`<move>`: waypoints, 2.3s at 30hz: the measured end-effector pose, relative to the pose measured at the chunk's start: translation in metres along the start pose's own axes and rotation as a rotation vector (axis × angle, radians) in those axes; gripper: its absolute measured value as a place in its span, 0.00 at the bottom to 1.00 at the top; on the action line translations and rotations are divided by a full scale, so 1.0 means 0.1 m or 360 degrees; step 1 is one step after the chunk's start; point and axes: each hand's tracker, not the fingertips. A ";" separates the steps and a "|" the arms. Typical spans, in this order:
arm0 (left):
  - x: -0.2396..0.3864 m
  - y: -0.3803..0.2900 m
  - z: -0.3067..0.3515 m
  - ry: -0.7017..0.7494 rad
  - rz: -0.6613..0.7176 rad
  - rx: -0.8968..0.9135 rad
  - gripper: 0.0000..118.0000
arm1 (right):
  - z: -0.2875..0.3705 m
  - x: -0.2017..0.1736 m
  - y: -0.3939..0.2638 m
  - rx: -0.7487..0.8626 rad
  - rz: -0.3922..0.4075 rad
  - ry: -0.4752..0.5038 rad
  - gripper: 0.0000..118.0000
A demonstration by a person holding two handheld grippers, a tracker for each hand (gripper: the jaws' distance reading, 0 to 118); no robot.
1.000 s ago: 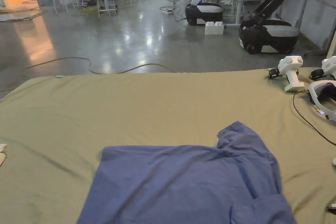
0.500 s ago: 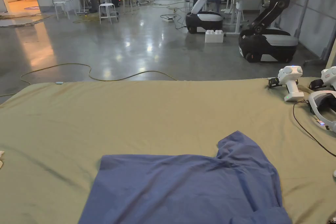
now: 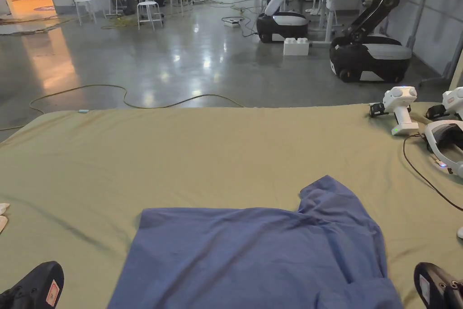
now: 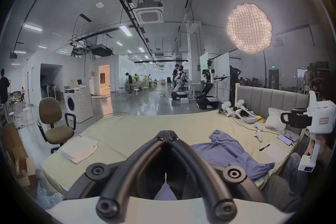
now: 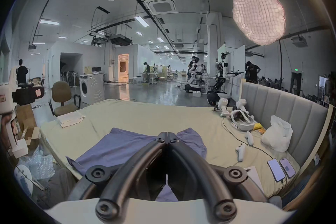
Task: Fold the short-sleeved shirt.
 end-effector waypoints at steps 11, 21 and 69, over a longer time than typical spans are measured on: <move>-0.35 -0.20 -0.10 -0.0018 0.0105 -0.0274 0.00 | -0.09 -0.07 -0.10 -0.0063 0.0080 -0.0001 0.00; -1.23 -1.81 -0.93 -0.0005 0.0421 -0.1134 0.56 | -0.10 0.14 -0.47 -0.0290 -0.0166 0.0010 0.00; -0.75 -2.41 -1.68 -0.0088 0.0130 -0.1591 0.14 | -0.85 1.58 -2.24 -0.1224 -0.0493 -0.0153 0.06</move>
